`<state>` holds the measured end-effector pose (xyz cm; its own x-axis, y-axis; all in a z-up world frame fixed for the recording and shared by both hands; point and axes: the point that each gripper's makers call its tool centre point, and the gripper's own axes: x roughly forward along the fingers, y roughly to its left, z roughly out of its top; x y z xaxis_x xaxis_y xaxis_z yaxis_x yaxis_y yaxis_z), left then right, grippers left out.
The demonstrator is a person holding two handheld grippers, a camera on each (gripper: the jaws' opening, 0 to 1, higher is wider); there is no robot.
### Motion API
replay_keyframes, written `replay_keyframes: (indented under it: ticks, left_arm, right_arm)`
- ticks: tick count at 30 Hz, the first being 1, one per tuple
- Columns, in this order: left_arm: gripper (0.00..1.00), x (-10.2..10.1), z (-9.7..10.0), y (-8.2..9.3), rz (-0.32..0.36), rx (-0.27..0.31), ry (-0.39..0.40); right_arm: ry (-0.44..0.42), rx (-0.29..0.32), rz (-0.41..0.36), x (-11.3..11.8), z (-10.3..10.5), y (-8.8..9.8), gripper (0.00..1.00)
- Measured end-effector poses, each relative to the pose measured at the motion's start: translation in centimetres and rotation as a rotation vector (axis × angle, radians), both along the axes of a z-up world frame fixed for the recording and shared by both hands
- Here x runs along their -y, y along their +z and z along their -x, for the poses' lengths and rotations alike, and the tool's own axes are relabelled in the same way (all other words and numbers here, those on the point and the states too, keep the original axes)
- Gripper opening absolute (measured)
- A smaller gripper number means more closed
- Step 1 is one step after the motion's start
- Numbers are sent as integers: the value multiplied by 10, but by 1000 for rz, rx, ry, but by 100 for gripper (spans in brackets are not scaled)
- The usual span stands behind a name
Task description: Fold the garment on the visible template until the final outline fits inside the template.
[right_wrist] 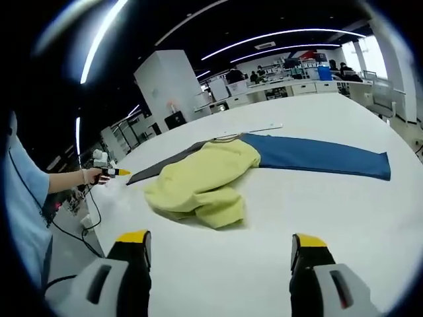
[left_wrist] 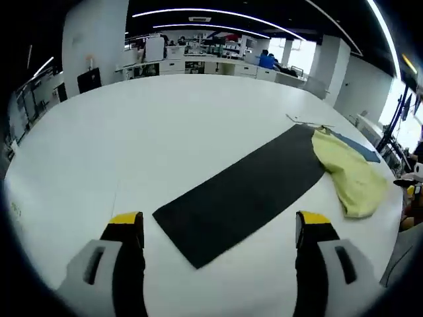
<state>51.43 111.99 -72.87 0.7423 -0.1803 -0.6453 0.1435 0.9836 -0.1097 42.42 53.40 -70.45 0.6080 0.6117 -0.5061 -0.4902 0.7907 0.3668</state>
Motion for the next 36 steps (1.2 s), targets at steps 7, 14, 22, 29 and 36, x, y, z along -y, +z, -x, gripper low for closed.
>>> replay_keyframes:
  ticks: [7,14,22,29,36]
  left_arm:
    - [93,32,13,18,46,42,-56]
    - [91,46,30,20,56,45,-86]
    - [86,87,53,21,78,29,-185]
    - [80,135,67,16,63,20,-277]
    - [74,195,82,1,165,-6,-338]
  right_arm:
    - [4,-2,2,-1,0,-1,87]
    - [14,6,3,-5,-2,1,87]
    - [28,7,15,-9,-6,-2,84]
    - [36,7,24,-12,-15,-6,81]
    - [37,-8,52,-11,-21,-19,72]
